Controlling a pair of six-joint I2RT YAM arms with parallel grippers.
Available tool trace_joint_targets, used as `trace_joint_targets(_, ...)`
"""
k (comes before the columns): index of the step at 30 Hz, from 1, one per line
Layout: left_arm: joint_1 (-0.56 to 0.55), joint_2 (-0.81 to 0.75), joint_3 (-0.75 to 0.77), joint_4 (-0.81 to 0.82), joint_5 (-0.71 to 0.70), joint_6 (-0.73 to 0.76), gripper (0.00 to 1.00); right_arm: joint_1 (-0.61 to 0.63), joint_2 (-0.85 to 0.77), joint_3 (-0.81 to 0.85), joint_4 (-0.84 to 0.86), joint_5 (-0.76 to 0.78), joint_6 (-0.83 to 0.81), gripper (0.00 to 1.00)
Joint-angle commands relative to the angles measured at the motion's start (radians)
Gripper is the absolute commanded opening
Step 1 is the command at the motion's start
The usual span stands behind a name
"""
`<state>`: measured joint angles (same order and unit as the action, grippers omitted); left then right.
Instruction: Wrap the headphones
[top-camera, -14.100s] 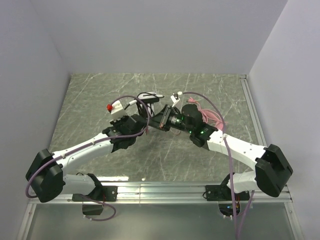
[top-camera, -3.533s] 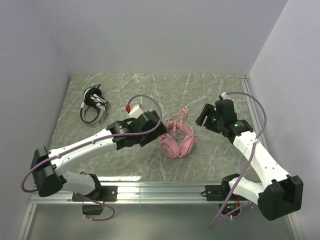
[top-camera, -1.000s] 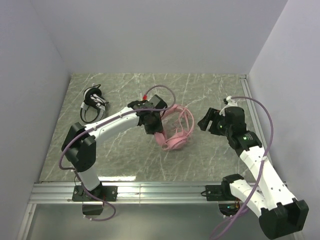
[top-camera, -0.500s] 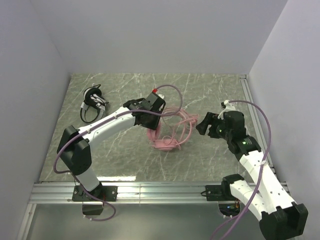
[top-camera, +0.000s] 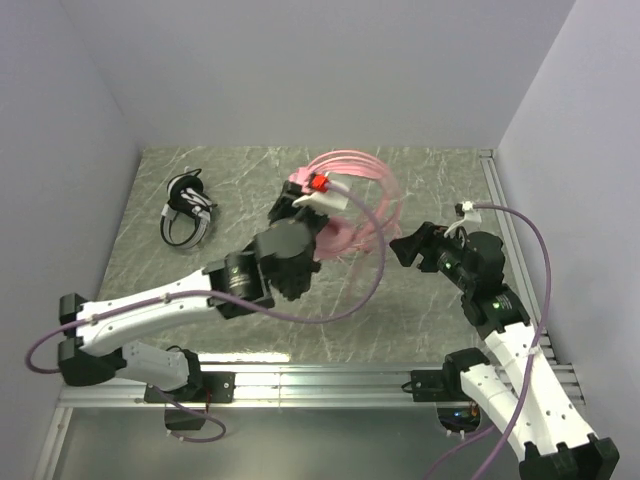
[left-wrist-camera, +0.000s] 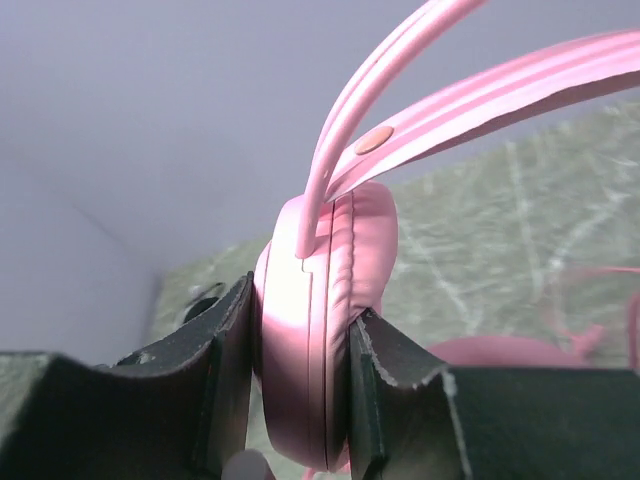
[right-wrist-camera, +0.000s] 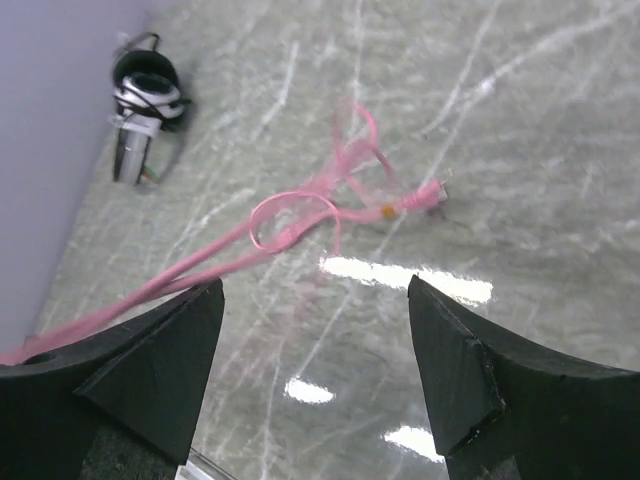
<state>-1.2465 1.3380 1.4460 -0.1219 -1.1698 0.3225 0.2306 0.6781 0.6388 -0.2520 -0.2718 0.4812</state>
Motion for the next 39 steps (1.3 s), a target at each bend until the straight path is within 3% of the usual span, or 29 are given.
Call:
trace_joint_targets(1,0.007,-0.082,-0.119,0.571,-0.176,0.412,0.17,-0.005,-0.046,-0.007,0.115,-0.029,0.008,0.81)
trace_joint_targets(3,0.022,-0.082,-0.058,0.251,-0.131,0.241,0.17,-0.007,-0.077,-0.005,0.137,-0.017,0.005,0.81)
trace_joint_targets(4,0.028,-0.071,-0.047,0.210,-0.123,0.146,0.17,-0.007,-0.089,-0.008,0.149,-0.020,0.002,0.81)
trace_joint_targets(8,0.050,-0.022,-0.030,0.122,-0.088,0.113,0.20,-0.005,-0.146,-0.019,0.209,-0.046,-0.012,0.81)
trace_joint_targets(11,0.064,0.013,0.022,-0.075,-0.019,-0.001,0.23,-0.005,-0.138,-0.008,0.229,-0.105,-0.036,0.84)
trace_joint_targets(12,0.071,0.038,0.072,-0.158,0.020,-0.108,0.23,-0.004,-0.134,-0.004,0.240,-0.116,-0.042,0.84)
trace_joint_targets(13,0.079,0.047,0.094,-0.292,0.130,-0.156,0.23,-0.004,-0.127,0.011,0.241,-0.121,-0.047,0.85)
trace_joint_targets(15,0.111,0.072,0.117,-0.369,0.205,-0.227,0.23,-0.001,-0.106,0.030,0.234,-0.119,-0.075,0.87)
trace_joint_targets(21,0.119,0.090,0.060,-0.389,0.317,-0.266,0.23,0.062,-0.023,0.116,0.191,-0.083,-0.154,0.90)
trace_joint_targets(31,0.117,0.171,0.108,-0.447,0.364,-0.301,0.22,0.275,0.167,0.258,0.093,0.206,-0.219,0.92)
trace_joint_targets(35,0.119,0.155,0.090,-0.435,0.363,-0.298,0.23,0.318,0.245,0.292,0.040,0.363,-0.234,0.92)
trace_joint_targets(39,0.119,0.141,0.076,-0.426,0.364,-0.298,0.23,0.323,0.247,0.276,0.030,0.401,-0.234,0.91)
